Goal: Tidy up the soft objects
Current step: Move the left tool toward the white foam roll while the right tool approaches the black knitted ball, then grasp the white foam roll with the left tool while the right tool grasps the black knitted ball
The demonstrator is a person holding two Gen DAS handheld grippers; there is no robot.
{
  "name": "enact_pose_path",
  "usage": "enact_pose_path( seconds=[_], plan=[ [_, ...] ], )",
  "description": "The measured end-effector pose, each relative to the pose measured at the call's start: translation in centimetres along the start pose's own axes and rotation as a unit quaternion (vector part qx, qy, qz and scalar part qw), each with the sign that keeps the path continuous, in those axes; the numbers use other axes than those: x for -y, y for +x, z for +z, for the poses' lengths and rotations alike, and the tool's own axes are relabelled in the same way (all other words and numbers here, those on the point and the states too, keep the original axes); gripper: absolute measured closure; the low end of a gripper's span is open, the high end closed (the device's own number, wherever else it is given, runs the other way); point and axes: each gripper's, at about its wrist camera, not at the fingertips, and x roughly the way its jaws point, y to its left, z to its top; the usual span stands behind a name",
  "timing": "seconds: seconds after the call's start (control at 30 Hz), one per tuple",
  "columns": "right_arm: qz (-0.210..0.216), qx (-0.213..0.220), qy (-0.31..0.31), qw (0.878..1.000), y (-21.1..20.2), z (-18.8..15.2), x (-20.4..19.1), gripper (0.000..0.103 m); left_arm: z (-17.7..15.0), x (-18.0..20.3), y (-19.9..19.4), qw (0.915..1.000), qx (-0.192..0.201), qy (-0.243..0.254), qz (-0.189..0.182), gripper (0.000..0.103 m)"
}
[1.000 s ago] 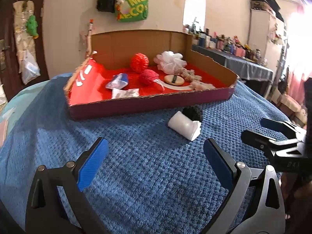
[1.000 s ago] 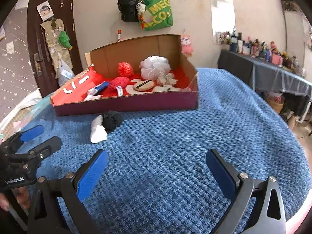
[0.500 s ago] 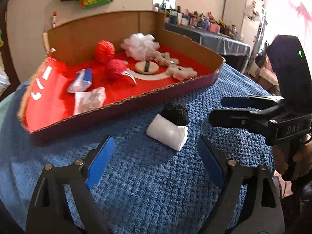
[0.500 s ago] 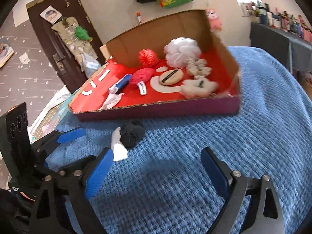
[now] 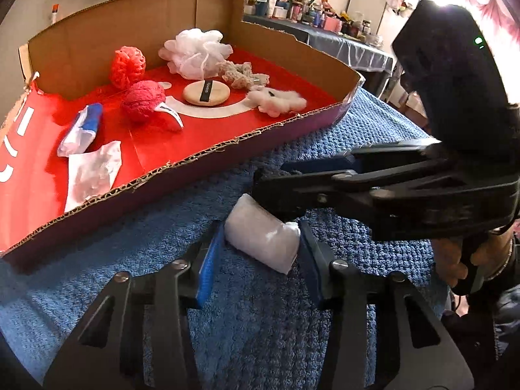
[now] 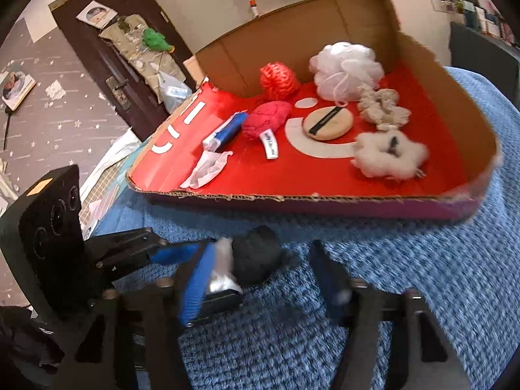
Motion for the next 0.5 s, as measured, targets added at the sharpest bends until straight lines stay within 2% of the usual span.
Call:
enact_pose_path(
  seconds=[0.03, 0.07, 0.27, 0.5],
  plan=[
    [0.001, -0.006, 0.001, 1.000, 0.3, 0.1, 0.0, 0.069, 0.0, -0.1, -0.1, 1.0000, 0.001, -0.002, -0.002, 0.069],
    [0.004, -0.010, 0.002, 1.000, 0.6, 0.0, 0.1, 0.070, 0.0, -0.1, -0.2, 1.0000, 0.004, -0.004, -0.005, 0.069],
    [-0.008, 0.024, -0.006, 1.000, -1.2, -0.1, -0.4, 0.070, -0.3, -0.2, -1.4, 0.9996, 0.025, -0.011, 0.005, 0.069],
    [-0.056, 0.062, -0.020, 0.996, -4.2, -1.4, -1.4, 0.070, -0.9, -0.4, -3.7, 0.9975, 0.060, -0.022, 0.029, 0.069]
  ],
)
